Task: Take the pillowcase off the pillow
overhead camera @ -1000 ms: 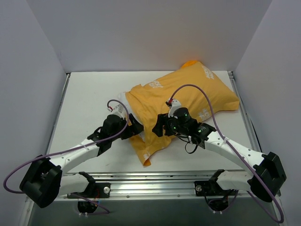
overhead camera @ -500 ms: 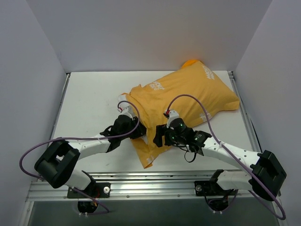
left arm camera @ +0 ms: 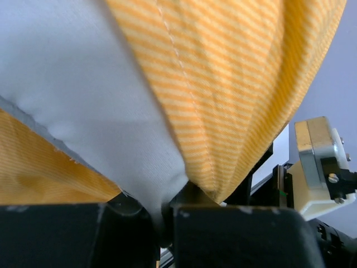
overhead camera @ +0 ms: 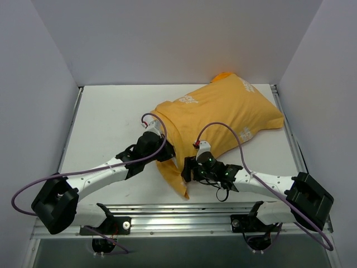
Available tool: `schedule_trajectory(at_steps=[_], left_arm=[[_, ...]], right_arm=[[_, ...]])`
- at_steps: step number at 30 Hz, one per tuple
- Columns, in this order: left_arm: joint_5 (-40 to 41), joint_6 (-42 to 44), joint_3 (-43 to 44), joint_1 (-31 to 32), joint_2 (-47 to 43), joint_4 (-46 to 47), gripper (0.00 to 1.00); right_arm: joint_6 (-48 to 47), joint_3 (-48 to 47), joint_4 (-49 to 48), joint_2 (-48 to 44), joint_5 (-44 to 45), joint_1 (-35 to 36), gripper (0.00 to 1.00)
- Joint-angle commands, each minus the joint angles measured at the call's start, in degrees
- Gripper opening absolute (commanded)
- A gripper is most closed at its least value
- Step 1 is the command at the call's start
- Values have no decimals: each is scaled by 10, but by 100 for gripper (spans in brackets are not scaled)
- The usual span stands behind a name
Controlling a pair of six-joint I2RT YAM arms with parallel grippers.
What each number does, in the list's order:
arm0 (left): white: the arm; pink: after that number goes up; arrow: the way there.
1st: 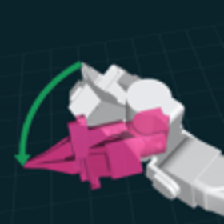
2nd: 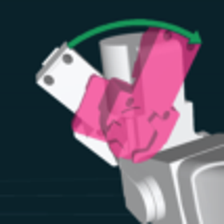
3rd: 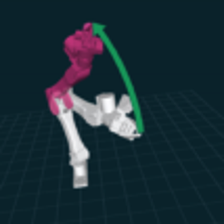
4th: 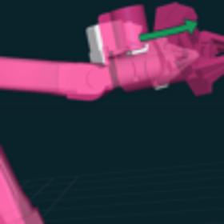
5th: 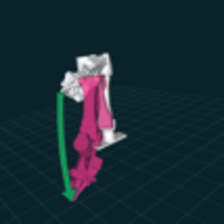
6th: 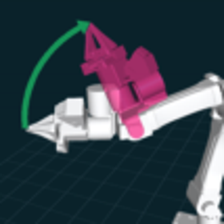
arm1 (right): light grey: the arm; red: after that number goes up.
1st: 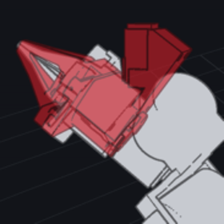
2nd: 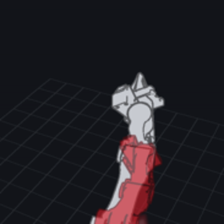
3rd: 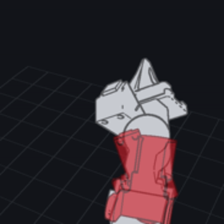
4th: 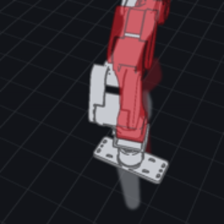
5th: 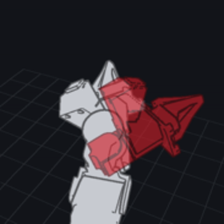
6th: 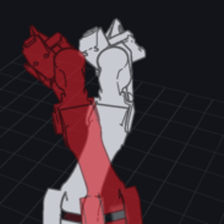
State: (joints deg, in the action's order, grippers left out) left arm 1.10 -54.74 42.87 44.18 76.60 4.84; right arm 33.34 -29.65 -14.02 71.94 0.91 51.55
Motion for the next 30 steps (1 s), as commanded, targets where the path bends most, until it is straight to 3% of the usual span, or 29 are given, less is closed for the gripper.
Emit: schedule_trajectory(at_steps=[1, 4, 5, 7, 12, 17, 30], left_arm=[[14, -17, 46, 5, -42, -8, 2], [14, -18, 60, 6, -48, -35, 2], [13, -19, 65, 5, -50, -60, 2], [14, -19, 74, 1, -58, -95, 2], [-21, -8, 101, -49, -94, -209, 2], [-69, 41, 144, -89, -140, -356, 2], [-90, 121, 199, -127, -302, -642, 2]], right_arm=[[7, -7, -39, 15, 56, 3, 66], [9, -7, -50, 7, 88, 1, 36], [8, -8, -44, 4, 97, -1, 18], [0, -18, -29, -10, 124, -14, 2], [-6, -42, 46, -49, 142, -118, 0], [14, -80, 101, -71, 105, -288, 0], [94, -166, 138, -8, 4, -566, 0]])
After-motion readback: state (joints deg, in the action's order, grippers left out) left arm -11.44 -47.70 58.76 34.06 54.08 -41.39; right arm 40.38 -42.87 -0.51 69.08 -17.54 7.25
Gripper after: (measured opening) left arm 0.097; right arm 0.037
